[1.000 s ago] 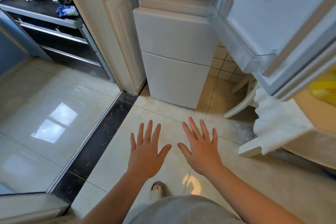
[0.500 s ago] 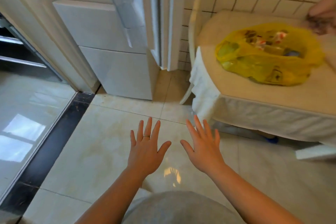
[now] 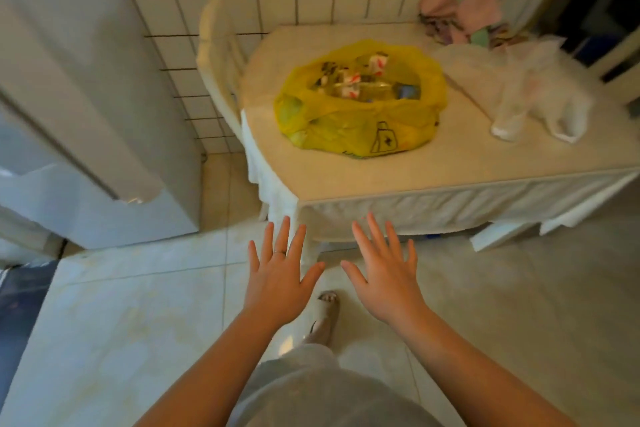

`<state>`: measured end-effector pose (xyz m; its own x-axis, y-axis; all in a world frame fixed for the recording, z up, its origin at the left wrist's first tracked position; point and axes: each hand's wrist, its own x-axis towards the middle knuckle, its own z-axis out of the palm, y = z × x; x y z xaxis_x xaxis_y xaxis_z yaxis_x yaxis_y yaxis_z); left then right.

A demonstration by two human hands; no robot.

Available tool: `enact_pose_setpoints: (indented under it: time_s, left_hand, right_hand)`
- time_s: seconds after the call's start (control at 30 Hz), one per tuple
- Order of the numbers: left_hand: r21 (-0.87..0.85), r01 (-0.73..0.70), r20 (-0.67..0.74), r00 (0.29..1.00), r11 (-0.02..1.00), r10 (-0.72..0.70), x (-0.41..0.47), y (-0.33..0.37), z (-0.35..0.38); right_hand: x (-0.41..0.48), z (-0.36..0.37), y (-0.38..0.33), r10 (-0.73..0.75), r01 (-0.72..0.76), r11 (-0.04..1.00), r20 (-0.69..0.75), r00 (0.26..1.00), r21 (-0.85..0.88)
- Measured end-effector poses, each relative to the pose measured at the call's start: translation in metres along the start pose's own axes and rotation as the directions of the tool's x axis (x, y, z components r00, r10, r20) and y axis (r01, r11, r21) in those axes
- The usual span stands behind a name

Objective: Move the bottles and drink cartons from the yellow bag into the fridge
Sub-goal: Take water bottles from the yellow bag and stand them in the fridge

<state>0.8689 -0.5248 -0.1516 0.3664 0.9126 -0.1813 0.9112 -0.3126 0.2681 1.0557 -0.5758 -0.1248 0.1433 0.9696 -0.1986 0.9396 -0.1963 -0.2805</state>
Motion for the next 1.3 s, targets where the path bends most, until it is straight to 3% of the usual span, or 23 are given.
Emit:
enact_pose_setpoints:
  time_s: [0.2, 0.4, 0.6, 0.7, 0.9, 0.97, 1.13, 1.3]
  left_hand:
    - [-0.04, -0.113, -0.008, 0.994, 0.993, 0.113, 0.111, 0.051, -0.014]
    - [-0.046, -0.146, -0.068, 0.987, 0.988, 0.143, 0.217, 0.079, -0.037]
    - [-0.036, -0.152, -0.137, 0.98, 0.988, 0.146, 0.296, 0.09, -0.05]
    - [0.017, -0.141, -0.108, 0.984, 0.99, 0.142, 0.324, 0.09, -0.056]
    - [0.163, -0.058, -0.049, 0.997, 0.985, 0.066, 0.356, 0.091, -0.064]
    - [0.165, -0.039, -0.084, 0.995, 0.985, 0.054, 0.359, 0.088, -0.063]
    - [0.091, 0.061, -0.27, 0.962, 0.994, -0.035, 0.347, 0.091, -0.062]
    - [-0.02, 0.155, -0.239, 0.959, 0.988, -0.155, 0.32, 0.085, -0.056]
  right_hand:
    - [0.086, -0.045, 0.059, 0.065, -0.065, 0.998, -0.086, 0.994, 0.003]
    - [0.183, -0.081, 0.103, 0.019, -0.019, 1.0, -0.167, 0.986, 0.005]
    - [0.267, -0.104, 0.138, -0.008, 0.005, 0.999, -0.093, 0.996, -0.033]
    - [0.299, -0.112, 0.15, -0.107, 0.098, 0.991, -0.098, 0.989, -0.095]
    - [0.353, -0.123, 0.166, -0.265, 0.287, 0.926, 0.117, 0.957, -0.245]
    - [0.362, -0.121, 0.17, -0.333, 0.35, 0.906, 0.111, 0.937, -0.24]
    - [0.376, -0.118, 0.171, -0.539, 0.518, 0.839, -0.127, 0.832, -0.168]
    - [0.379, -0.129, 0.153, -0.628, 0.631, 0.776, 0.07, 0.775, -0.012]
